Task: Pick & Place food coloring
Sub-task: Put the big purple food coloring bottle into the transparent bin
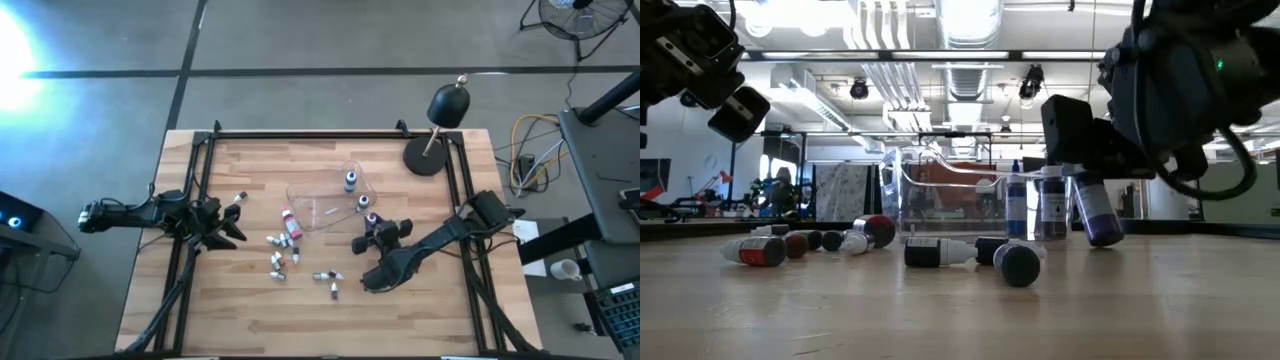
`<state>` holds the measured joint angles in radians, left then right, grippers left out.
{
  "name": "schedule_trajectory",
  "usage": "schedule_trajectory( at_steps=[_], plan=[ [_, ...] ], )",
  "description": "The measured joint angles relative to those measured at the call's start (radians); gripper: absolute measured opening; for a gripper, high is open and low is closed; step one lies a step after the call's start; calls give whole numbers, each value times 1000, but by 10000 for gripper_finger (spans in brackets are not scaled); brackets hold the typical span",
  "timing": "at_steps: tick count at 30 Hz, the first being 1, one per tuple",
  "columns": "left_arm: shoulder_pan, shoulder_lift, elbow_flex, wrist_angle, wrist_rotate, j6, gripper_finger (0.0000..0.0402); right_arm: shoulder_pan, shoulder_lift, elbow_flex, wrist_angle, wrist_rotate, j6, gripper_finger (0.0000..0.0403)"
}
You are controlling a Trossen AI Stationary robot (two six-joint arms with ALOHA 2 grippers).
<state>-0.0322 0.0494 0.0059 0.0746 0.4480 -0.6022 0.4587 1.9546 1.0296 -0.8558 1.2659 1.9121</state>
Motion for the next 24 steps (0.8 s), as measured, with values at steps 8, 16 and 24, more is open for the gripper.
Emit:
schedule_trajectory(
  at_steps=[8,16,24],
  plan=[
    [0,0,0,0,0,0,147,12,-81,6,-1,-67,-125,122],
    [0,0,0,0,0,0,147,43,-101,-2,-1,-71,-135,140],
    [0,0,0,0,0,0,147,53,-101,-3,0,-82,-135,135]
  ],
)
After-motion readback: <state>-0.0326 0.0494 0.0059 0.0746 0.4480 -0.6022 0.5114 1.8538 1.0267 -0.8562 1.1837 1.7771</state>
